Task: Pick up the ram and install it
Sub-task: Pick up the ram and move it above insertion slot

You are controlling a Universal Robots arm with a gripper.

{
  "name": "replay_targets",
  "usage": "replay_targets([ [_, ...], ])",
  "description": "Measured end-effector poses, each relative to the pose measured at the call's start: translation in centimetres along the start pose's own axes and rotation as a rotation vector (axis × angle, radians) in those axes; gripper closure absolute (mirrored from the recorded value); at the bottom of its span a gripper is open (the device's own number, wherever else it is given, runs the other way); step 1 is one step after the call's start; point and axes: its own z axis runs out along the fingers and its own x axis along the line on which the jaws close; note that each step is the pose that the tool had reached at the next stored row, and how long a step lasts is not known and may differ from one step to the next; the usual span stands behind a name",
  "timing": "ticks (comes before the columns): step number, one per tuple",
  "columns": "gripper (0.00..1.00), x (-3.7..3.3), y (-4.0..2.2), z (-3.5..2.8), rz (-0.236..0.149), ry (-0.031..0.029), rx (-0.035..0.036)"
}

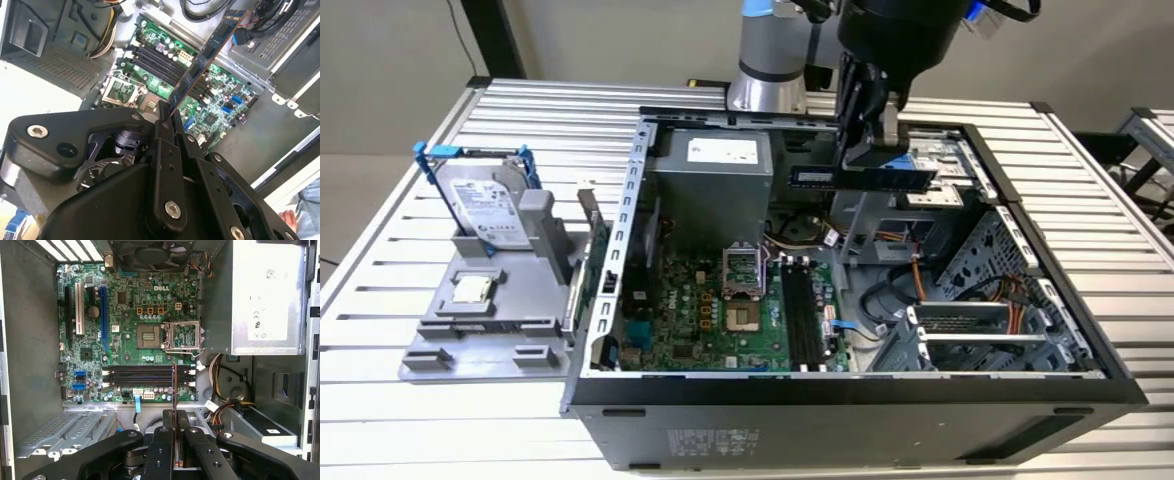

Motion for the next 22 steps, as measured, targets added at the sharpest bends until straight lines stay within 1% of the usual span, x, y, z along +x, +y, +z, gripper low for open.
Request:
replay_targets([
  [9, 1.0, 0.0, 0.1, 0.0, 0.0, 0.0, 0.0],
  [11, 1.0, -0.08, 0.1, 0.0, 0.001, 0.0002, 0.0],
  [12, 1.0, -0.08, 0.1, 0.01, 0.007, -0.0001, 0.0001],
  [22, 1.0, -0.08, 0.09, 0.11, 0.181, -0.0028, 0.0038],
])
